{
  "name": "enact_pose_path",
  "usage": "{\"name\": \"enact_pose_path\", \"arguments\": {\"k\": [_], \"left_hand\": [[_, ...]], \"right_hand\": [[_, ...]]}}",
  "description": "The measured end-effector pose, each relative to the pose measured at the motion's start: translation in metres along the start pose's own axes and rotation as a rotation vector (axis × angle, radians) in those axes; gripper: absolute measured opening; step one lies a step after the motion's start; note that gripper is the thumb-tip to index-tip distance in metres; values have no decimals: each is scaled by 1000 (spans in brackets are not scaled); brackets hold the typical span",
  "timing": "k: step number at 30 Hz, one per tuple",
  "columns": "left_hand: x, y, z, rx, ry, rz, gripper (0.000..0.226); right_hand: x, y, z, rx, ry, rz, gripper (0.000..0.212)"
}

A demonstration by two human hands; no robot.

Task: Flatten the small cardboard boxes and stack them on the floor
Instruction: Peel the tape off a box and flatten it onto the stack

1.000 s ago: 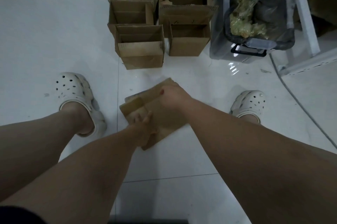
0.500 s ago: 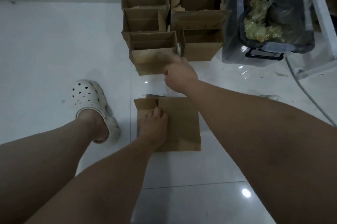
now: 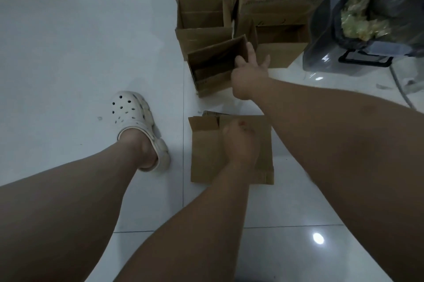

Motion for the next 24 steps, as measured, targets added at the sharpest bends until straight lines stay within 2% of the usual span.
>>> {"name": "enact_pose_path", "arguments": {"k": [4, 7, 10, 12, 14, 17, 19, 22, 24], "left_hand": [[9, 7, 2, -212, 149, 60, 30], [3, 5, 1, -263, 156, -15, 29], [-4, 7, 2, -320, 173, -23, 20], [-11, 9, 7, -437, 250, -5, 15], [-18, 14, 19, -652, 327, 12, 15], [-15, 28, 37, -946, 297, 37, 44], [-14, 42, 49, -1051, 216, 43, 60], [-20, 61, 64, -1075, 102, 44, 75], [-25, 71, 74, -966, 37, -50, 81]], "right_hand": [[-13, 3, 14, 284, 7, 235, 27], [-27, 17, 25, 387, 51, 391, 26], [-47, 29, 38, 538, 58, 523, 24], [-63, 36, 49, 825, -62, 569, 27], [-76, 36, 60, 1170, -191, 584, 41], [-97, 28, 72, 1436, -412, 599, 52], [-108, 19, 76, 1529, -469, 577, 55], [-122, 6, 81, 1680, -514, 567, 56], [-128, -1, 86, 1712, -553, 509, 56]]}}
Point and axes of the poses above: each hand's wrist, its own x-axis towards the middle knuckle, its own y-axis out of the back of the hand, z = x × y, the point moved 1 cm from there along x, towards the middle knuckle, and after that the axes turned 4 degrees about -y, right-handed, at the moved point
